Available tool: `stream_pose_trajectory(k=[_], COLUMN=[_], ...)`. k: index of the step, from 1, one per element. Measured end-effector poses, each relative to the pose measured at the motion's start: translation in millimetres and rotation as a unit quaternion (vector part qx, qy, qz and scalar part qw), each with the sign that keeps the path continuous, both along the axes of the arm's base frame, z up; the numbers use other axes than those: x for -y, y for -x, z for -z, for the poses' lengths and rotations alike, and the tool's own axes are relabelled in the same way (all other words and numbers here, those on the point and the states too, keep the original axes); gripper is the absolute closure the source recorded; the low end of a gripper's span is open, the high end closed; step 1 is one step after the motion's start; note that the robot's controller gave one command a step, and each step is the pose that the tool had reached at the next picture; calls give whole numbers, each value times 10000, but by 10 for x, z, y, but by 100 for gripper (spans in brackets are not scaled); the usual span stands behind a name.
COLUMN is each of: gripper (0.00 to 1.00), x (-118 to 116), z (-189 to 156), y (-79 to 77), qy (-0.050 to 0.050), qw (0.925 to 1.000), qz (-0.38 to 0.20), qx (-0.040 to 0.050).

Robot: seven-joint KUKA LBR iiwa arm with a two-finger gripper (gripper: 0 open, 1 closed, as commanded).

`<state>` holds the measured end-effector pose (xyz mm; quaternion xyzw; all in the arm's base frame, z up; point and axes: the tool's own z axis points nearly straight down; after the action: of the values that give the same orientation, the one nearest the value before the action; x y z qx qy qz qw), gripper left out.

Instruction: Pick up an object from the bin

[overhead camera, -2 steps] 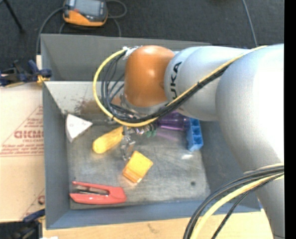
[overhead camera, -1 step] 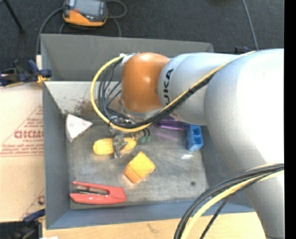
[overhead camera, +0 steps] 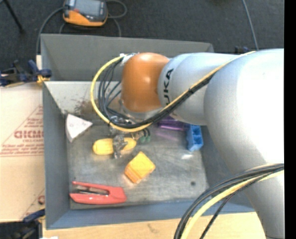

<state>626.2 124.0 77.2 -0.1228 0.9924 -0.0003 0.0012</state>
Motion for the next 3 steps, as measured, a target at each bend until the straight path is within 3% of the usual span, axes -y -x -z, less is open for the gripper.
stream_pose_trajectory(k=[3], gripper=[100], x=[6], z=[-386], y=[12], qy=[0], qw=[10000], qz=[5], qx=[2])
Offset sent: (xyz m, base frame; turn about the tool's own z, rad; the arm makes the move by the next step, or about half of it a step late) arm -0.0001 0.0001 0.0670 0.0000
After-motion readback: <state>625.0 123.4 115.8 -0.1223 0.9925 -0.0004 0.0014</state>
